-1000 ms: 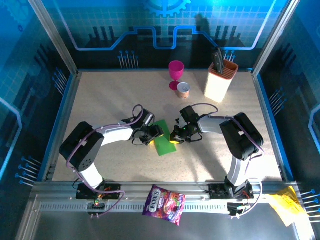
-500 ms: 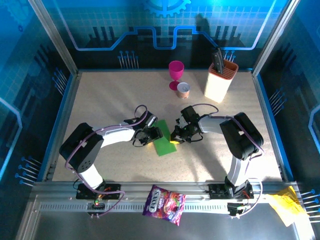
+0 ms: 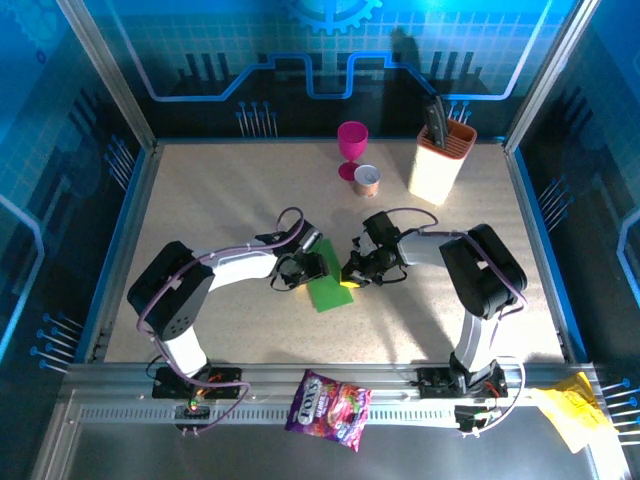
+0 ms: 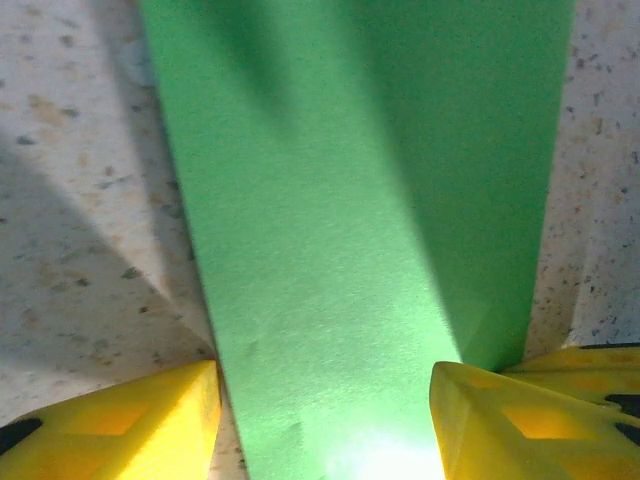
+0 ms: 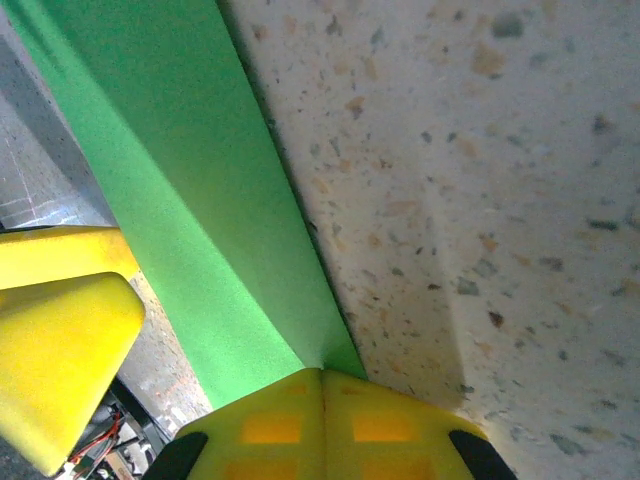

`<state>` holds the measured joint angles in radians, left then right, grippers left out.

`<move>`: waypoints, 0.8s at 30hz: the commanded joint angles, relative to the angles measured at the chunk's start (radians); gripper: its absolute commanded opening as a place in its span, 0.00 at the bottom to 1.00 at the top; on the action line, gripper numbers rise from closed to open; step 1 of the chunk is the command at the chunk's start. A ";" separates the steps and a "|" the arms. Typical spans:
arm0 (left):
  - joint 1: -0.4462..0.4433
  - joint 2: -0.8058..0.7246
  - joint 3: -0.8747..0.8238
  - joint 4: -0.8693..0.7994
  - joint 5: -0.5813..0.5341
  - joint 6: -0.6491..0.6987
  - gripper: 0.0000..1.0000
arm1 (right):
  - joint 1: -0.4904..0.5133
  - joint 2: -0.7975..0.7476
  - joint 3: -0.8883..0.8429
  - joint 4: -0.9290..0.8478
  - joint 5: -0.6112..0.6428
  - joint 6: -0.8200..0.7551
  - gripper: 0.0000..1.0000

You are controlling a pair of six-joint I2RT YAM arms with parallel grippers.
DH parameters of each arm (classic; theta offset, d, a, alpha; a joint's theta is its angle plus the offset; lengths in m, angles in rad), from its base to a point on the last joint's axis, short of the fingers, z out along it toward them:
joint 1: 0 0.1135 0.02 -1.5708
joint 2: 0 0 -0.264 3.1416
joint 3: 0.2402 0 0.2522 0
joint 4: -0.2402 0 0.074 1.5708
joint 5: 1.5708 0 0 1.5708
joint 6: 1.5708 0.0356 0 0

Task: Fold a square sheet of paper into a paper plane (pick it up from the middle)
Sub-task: Third fold the triangle at the center of the table.

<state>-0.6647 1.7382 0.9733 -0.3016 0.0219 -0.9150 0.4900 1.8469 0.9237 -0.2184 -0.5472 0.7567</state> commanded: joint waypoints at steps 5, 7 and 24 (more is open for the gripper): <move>-0.025 -0.003 0.023 0.107 0.056 0.015 0.58 | -0.019 0.061 -0.039 -0.086 0.092 -0.016 0.03; -0.025 -0.018 0.007 0.132 0.062 0.010 0.58 | -0.021 0.064 -0.039 -0.085 0.092 -0.015 0.03; -0.004 -0.084 -0.122 0.225 0.083 0.038 0.68 | -0.025 0.070 -0.039 -0.093 0.103 -0.018 0.03</move>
<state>-0.6777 1.6852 0.8745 -0.0750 0.0849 -0.9100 0.4828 1.8542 0.9237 -0.2161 -0.5659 0.7509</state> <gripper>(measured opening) 0.676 0.049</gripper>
